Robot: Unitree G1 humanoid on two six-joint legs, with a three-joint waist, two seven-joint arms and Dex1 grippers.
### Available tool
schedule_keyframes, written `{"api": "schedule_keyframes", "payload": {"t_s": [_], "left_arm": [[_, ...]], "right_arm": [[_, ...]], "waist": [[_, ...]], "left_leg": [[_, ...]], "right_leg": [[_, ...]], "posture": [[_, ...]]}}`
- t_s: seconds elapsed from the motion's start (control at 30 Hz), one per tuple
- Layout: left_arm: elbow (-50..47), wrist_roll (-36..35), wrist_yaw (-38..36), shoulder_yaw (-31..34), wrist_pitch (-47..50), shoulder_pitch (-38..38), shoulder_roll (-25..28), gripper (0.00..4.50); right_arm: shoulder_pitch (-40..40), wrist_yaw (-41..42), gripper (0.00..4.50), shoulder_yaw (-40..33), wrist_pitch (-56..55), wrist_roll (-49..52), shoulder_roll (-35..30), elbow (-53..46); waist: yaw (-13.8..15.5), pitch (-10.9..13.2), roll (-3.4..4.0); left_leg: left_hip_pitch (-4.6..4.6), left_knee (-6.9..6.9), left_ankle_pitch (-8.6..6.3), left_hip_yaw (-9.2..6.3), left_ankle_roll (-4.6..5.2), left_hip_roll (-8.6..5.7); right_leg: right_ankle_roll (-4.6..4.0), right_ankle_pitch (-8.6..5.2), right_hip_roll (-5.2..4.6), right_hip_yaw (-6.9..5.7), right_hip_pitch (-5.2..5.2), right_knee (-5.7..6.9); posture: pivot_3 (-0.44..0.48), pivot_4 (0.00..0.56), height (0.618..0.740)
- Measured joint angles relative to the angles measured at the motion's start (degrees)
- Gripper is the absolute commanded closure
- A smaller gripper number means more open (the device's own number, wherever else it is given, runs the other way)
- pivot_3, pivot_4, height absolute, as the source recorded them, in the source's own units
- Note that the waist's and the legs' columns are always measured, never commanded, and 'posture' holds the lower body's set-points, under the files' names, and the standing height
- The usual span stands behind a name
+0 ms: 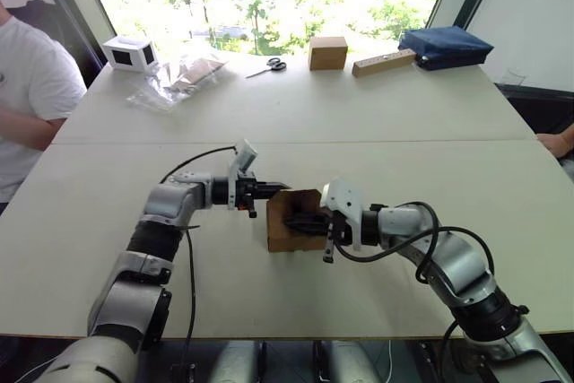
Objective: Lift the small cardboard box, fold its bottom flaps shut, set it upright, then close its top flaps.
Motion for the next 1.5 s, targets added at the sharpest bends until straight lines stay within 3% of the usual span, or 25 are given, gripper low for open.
{"api": "schedule_keyframes", "payload": {"t_s": [0.27,0.4,0.8,1.1,1.33,1.5], "left_arm": [[-21.24,-10.05,-1.46,3.51,12.61,8.76,8.73,4.40],[-29.65,-13.69,-0.87,3.03,16.36,14.50,10.07,4.40],[-30.23,-10.66,3.71,-3.14,11.25,16.66,8.73,4.40],[-30.13,-10.73,4.15,-3.43,10.42,16.68,8.88,4.40],[-29.69,-10.76,4.43,-3.51,9.87,16.32,9.05,4.40],[-29.71,-10.81,4.94,-3.53,9.81,16.25,9.01,4.40]], "right_arm": [[0.46,-0.29,4.50,-1.11,0.75,-0.02,-0.03,-0.38],[0.56,-0.25,4.50,-2.11,0.95,-0.06,-0.30,-0.35],[0.86,-0.59,4.50,-3.62,2.87,0.30,-1.31,-1.65],[-0.50,3.18,4.50,-16.30,9.35,11.54,-8.69,-10.98],[-12.01,3.37,4.50,-9.27,4.34,6.18,-2.89,2.25],[-13.65,4.43,4.50,-2.08,0.35,0.71,0.94,9.58]], "waist": [[-0.36,0.00,0.01],[-0.33,-0.01,0.03],[-0.03,0.00,0.04],[0.36,0.00,0.05],[-0.07,0.00,0.07],[0.16,0.00,0.07]], "left_leg": [[-0.01,-0.01,0.00,-0.03,-0.01,0.00],[0.01,-0.01,0.00,-0.03,0.00,0.00],[0.01,-0.03,0.00,-0.03,0.00,0.00],[0.02,-0.05,-0.01,-0.02,0.02,0.01],[0.07,-0.11,-0.01,-0.01,0.01,0.03],[-0.02,-0.10,0.00,0.00,0.00,0.02]], "right_leg": [[-0.01,0.00,-0.05,0.02,0.02,-0.02],[-0.01,0.00,-0.09,0.02,0.07,-0.07],[-0.02,-0.01,-0.08,0.02,0.05,-0.08],[-0.02,-0.01,-0.08,0.01,0.10,-0.18],[-0.04,0.01,-0.05,0.01,0.09,-0.17],[-0.04,0.01,-0.06,0.01,0.05,-0.22]], "posture": [[0.000,0.150,0.740],[0.000,0.150,0.740],[0.000,0.150,0.740],[0.000,0.150,0.740],[0.000,0.150,0.740],[0.000,0.150,0.740]]}}
